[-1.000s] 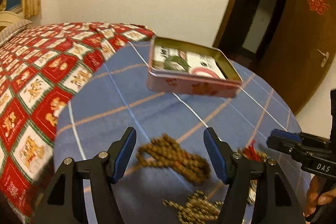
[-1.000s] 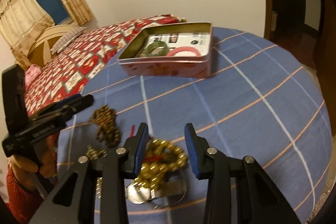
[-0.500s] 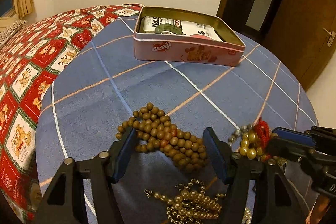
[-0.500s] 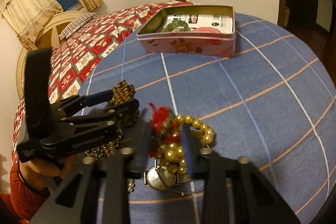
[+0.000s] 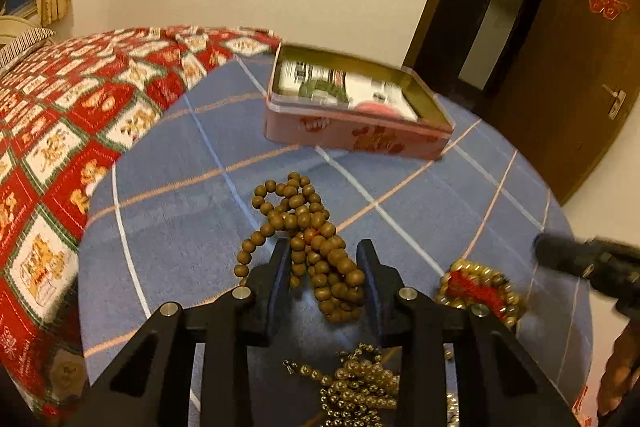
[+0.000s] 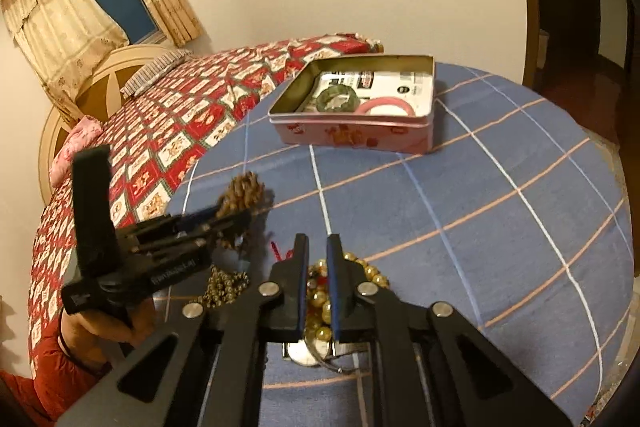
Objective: Organize jewelry
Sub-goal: 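Grasp the brown wooden bead strand with the left tool while the right tool grasps a dark bead bracelet, then lower both bead strands into the tin and open both tools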
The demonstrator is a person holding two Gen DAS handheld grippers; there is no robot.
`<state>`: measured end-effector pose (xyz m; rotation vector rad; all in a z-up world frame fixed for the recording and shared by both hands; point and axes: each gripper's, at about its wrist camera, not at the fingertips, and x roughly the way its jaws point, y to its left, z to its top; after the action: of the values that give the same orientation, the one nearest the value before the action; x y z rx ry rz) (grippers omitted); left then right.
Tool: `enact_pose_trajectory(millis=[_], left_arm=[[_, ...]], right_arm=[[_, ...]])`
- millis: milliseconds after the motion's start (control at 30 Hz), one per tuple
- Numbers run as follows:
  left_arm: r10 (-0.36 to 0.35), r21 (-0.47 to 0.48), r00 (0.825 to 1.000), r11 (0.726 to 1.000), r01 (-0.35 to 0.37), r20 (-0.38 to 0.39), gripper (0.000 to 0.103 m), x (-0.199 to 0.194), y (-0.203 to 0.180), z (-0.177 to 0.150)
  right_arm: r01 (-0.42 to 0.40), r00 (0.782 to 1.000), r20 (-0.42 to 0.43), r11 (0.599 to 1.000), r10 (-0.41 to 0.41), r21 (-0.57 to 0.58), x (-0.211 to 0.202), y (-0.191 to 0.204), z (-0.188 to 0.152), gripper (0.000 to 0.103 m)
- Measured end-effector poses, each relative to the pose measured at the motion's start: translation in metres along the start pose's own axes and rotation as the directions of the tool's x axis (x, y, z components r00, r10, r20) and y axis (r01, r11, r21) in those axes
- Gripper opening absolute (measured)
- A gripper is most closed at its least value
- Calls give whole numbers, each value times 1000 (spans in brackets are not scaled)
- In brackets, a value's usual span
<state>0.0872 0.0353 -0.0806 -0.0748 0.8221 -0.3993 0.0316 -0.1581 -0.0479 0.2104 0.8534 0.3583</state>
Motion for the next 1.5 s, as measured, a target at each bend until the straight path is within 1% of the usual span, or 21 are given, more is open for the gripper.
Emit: enact_pose_trajectory(millis=[100,167,267,367,433,467,500,533,600,767,867,1000,1200,1400,1500], left_arm=[[-10,-4,999,1000,11,51,34,-14,1,6],[-12,-12,997,1000,13,74,34,-21,2,10],[-8,-18,996,1000,9,85,34,-27,5,12],[-7,-19,996,1000,9,86,34,-28,6,12],[-4,-21,996,1000,6,86,34,-29,7,12],[-4,-22,996,1000,6,86,34,-29,7,12],[-5,-23,996,1000,7,88,34,-29,7,11],[-7,-26,996,1000,9,91,34,-30,8,12],[-8,-29,995,1000,11,97,34,-32,9,12],[-15,-42,993,999,20,113,34,-35,11,15],[-17,-40,991,999,23,129,34,-37,11,16],[-32,-42,988,998,38,152,34,-38,10,20],[-62,-13,981,998,65,183,34,-32,-1,36],[-99,17,972,995,98,213,34,-20,-12,53],[-110,31,970,994,106,216,34,-10,-17,63]], right_arm=[[-14,999,-39,1000,14,1,7,2,-5,19],[-6,998,-58,1000,5,-17,13,6,-10,19],[-1,995,-97,1000,-1,-27,25,9,-16,19],[7,994,-111,1000,-11,-30,31,10,-18,27],[19,993,-113,999,-24,-43,32,11,-18,27],[29,993,-115,998,-36,-58,33,13,-18,24],[45,992,-116,996,-53,-75,34,14,-17,15],[53,992,-110,995,-62,-81,32,15,-16,12],[32,995,-91,997,-39,-74,25,15,-12,12],[-25,999,20,998,27,-55,-5,17,7,12],[-53,996,73,998,56,-36,-15,15,18,12],[-118,984,134,993,115,12,-24,7,34,12],[-113,978,181,993,103,46,-23,-1,60,12],[-124,964,247,989,102,77,-24,-16,90,12],[-92,960,271,992,64,89,-18,-21,99,12]])
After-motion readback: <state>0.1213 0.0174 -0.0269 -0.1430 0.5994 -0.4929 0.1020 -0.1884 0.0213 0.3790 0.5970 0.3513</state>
